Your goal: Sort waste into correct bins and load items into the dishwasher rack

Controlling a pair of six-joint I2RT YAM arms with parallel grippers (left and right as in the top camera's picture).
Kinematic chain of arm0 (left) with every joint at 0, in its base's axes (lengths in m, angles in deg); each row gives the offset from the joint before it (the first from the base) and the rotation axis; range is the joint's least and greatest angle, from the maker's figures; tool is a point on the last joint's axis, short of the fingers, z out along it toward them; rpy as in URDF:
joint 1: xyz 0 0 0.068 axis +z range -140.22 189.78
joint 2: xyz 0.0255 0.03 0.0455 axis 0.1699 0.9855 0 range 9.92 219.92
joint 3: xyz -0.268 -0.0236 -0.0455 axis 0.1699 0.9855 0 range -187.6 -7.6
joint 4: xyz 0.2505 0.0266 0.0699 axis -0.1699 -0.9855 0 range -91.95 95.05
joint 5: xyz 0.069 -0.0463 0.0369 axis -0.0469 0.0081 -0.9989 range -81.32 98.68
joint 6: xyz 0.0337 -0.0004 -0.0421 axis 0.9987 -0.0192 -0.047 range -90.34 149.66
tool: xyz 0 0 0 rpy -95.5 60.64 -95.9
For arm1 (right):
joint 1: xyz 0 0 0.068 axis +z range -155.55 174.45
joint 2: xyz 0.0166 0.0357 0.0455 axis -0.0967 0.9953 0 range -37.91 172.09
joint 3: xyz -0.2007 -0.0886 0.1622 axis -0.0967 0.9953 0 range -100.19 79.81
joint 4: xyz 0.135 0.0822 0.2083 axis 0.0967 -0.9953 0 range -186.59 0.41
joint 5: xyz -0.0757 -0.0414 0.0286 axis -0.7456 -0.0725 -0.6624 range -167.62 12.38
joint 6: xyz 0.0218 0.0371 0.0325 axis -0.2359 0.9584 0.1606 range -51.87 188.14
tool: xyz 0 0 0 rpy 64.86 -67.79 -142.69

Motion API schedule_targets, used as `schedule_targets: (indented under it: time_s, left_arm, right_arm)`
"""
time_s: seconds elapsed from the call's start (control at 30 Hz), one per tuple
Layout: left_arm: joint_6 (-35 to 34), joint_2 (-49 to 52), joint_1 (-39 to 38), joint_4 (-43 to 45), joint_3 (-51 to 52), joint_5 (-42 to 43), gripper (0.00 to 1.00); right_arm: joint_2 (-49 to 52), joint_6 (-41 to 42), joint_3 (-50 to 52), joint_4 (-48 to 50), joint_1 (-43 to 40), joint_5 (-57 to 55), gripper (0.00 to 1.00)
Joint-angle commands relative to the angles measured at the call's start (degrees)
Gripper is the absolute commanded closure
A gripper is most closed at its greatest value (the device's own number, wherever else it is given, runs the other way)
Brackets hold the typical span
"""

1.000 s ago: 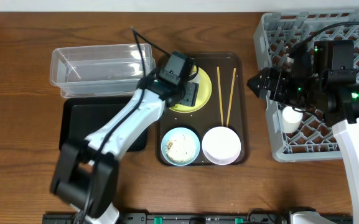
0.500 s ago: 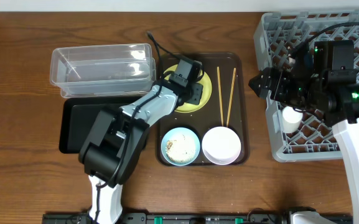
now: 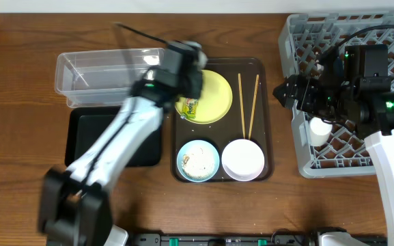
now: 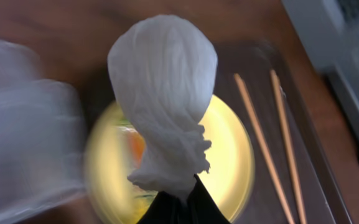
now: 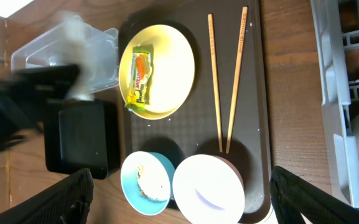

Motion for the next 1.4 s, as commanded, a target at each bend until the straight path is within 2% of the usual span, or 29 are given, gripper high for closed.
schedule_targets:
  time_s: [0.0,0.07,0.1,0.13,0.17,0.2,0.3,0.4,0.5,0.6,0.73,0.83,0.93,1.0,1.07,1.1,1.13,1.17,1.2,1.23,1.37]
  left_arm:
    - [-0.48,0.22,5.51,-1.20,-0.28,-5.81,0.94]
    - [-0.35,0.92,8.79,-1.20,-0.26,-5.75,0.93]
    - [-0.33,1.40,10.05,-1.20,-0.26,-5.75,0.85]
    - [-0.33,1.90,11.37,-1.20,-0.26,-5.73,0.61]
    - [-0.31,2.38,12.20,-1.01,-0.28,-5.38,0.48]
    - [0.02,2.54,12.96,-0.81,-0.28,-3.98,0.42]
    - [0.76,1.18,13.20,-0.90,-0.42,2.71,0.35]
    - [0.74,-0.81,11.43,-1.44,-0.42,5.92,0.34]
    - [0.90,-0.90,7.82,-1.90,-0.33,5.90,0.35]
    - [5.20,1.40,2.95,-1.92,0.42,5.84,0.34]
    - [6.36,7.48,-1.68,-1.77,1.03,1.38,0.34]
    - [6.34,12.83,-2.95,0.02,1.03,-0.57,0.36]
    - [6.34,17.22,-3.10,1.97,1.03,-0.61,0.41]
    - [6.34,19.28,-3.10,2.69,1.03,-0.61,0.46]
    - [6.34,20.92,-3.10,2.89,1.03,-0.66,0.56]
    - [6.34,21.20,-3.10,2.82,1.03,-0.63,0.64]
    - [6.34,21.27,-3.10,2.67,1.03,-0.63,0.76]
    - [6.34,21.22,-3.13,2.69,0.98,-0.59,0.81]
    - [6.29,20.87,-3.21,2.64,0.81,-0.52,0.91]
    - [6.27,20.35,-3.23,2.38,0.55,-0.48,0.94]
    - [5.62,15.30,-3.30,1.27,-0.79,1.68,0.94]
  right_arm:
    - [0.13,0.50,-0.07,-0.07,0.55,-0.17,0.12]
    - [0.13,0.50,-0.07,-0.07,0.55,-0.17,0.12]
    - [0.13,0.50,-0.07,-0.09,0.52,-0.17,0.11]
    - [0.13,0.50,-0.07,-0.11,0.55,-0.17,0.11]
    - [0.13,0.50,-0.07,-0.09,0.55,-0.17,0.11]
    - [0.13,0.50,-0.07,-0.07,0.55,-0.17,0.11]
    - [0.13,0.50,-0.07,-0.07,0.52,-0.20,0.11]
    - [0.13,0.48,-0.07,-0.15,0.55,-0.22,0.11]
    - [0.13,0.50,-0.07,-0.35,0.55,-0.22,0.11]
    - [0.13,0.50,-0.07,-0.50,0.52,-0.22,0.11]
    - [0.13,0.50,-0.07,-0.52,0.55,-0.22,0.11]
    - [0.13,0.50,-0.07,-0.52,0.55,-0.22,0.11]
    - [0.13,0.50,-0.07,-0.48,0.55,-0.24,0.11]
    - [0.13,0.50,-0.07,-0.48,0.55,-0.31,0.11]
    - [0.13,0.50,-0.07,-0.48,0.52,-0.59,0.10]
    - [0.13,0.50,-0.07,-0.48,0.52,-0.59,0.10]
    - [0.13,0.50,-0.07,-0.48,0.52,-0.59,0.11]
    - [0.13,0.50,-0.07,-0.50,0.52,-0.59,0.10]
    - [0.13,0.50,-0.07,-0.50,0.52,-0.59,0.10]
    - [0.13,0.50,-0.07,-0.50,0.52,-0.59,0.10]
    - [0.13,0.50,-0.07,-0.50,0.52,-0.61,0.10]
